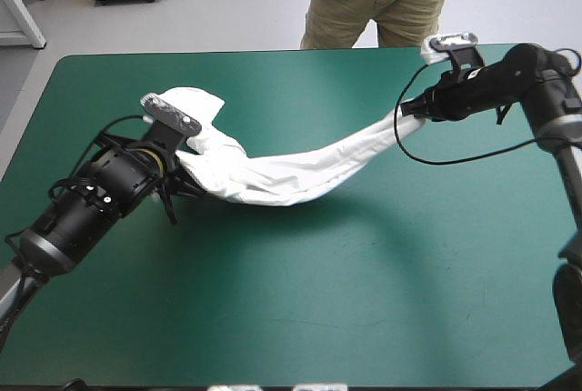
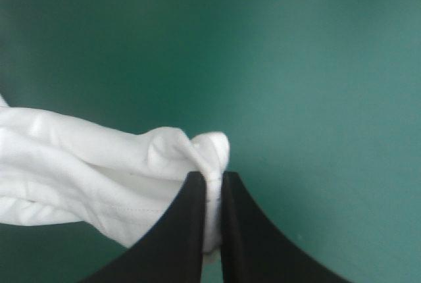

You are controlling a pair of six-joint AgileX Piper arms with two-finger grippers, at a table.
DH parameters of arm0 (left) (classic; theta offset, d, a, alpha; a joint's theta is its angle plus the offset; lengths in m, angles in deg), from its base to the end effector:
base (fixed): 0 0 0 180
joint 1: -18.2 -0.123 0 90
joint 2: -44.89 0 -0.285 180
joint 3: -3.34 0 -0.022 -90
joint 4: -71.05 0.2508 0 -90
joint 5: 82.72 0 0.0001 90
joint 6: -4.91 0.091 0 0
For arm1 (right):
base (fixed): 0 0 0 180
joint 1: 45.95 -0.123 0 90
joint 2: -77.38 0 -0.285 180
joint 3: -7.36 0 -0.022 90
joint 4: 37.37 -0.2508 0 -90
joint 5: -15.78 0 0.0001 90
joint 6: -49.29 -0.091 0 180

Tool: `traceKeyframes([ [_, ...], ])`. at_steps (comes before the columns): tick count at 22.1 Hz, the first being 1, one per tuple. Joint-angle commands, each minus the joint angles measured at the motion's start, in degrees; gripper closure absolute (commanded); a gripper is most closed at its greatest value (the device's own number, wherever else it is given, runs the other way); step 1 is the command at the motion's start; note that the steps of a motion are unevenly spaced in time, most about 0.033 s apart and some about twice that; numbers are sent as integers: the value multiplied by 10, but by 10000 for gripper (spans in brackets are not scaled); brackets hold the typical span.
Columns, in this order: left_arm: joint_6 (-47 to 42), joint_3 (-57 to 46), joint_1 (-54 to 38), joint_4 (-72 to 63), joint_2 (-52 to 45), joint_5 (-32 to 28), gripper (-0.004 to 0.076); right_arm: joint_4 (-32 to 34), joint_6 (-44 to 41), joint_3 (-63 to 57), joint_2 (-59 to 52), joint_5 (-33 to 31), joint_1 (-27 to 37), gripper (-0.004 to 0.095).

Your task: Fold the cloth

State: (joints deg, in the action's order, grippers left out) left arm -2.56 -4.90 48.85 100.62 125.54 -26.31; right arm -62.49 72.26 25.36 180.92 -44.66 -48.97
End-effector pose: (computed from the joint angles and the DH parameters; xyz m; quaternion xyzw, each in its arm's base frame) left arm 0.2389 -0.0981 0.3661 0.2553 0.8897 0.1374 0.3525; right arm 0.3630 0.0528 0.3735 -0.1638 0.9201 0.1596 0.3180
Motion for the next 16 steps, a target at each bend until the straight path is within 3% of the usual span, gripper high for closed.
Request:
traceKeyframes([
  [1,-17,95,-14,111,-22,-19,732,-60,30,44,-115,5,2,925],
  [3,13,212,-81,59,-3,-60,720,-60,27,85,-181,5,2,925],
  [5,102,334,-138,-58,21,-62,717,-60,25,124,-226,5,2,925],
  [9,135,567,-159,-100,42,-57,717,-59,23,228,-289,22,2,925],
  [16,204,774,-159,-230,10,-38,717,-63,20,379,-319,84,2,925],
])
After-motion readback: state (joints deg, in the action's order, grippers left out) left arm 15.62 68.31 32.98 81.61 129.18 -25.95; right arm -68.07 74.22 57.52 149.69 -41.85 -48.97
